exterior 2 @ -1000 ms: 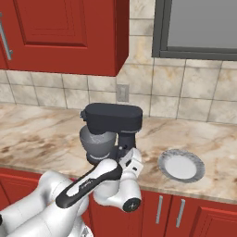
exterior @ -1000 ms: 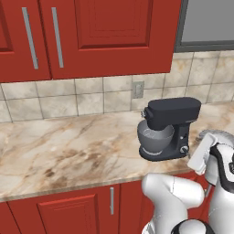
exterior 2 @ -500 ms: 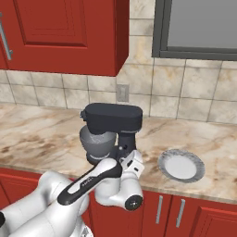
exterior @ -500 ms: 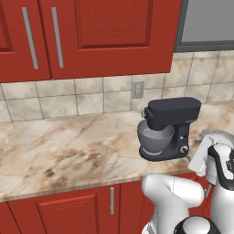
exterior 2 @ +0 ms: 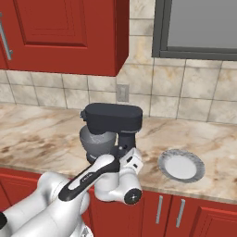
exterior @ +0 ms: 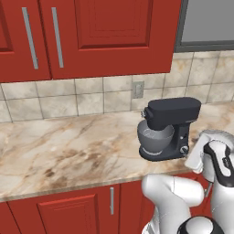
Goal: Add butter and sugar cubes to the stand mixer bowl and then turn on the stand mixer to begin making frosting.
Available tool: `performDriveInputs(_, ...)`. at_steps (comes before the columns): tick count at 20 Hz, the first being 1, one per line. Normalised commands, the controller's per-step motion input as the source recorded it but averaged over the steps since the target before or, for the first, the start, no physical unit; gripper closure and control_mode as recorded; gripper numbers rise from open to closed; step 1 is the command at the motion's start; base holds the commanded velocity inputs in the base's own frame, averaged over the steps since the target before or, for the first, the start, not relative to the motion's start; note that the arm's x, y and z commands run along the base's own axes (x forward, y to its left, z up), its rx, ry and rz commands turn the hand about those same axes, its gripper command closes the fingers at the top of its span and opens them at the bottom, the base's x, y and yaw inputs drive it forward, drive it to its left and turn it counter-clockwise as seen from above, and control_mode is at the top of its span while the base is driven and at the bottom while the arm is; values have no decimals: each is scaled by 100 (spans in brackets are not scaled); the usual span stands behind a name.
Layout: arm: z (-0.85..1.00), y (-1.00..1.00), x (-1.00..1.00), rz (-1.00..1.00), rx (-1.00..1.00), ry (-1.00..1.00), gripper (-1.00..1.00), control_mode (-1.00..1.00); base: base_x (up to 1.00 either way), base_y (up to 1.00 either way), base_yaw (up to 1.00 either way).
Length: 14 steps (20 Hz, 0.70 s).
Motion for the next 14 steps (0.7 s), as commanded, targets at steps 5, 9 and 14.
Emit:
performDriveInputs(5,-14,0,19,-1,4,7,-100,-100,0,0,0)
performDriveInputs(9,-22,0,13,0,4,6,-100,-100,0,0,0)
performDriveInputs(14,-17,0,6,-1,4,1,-100,-100,0,0,0)
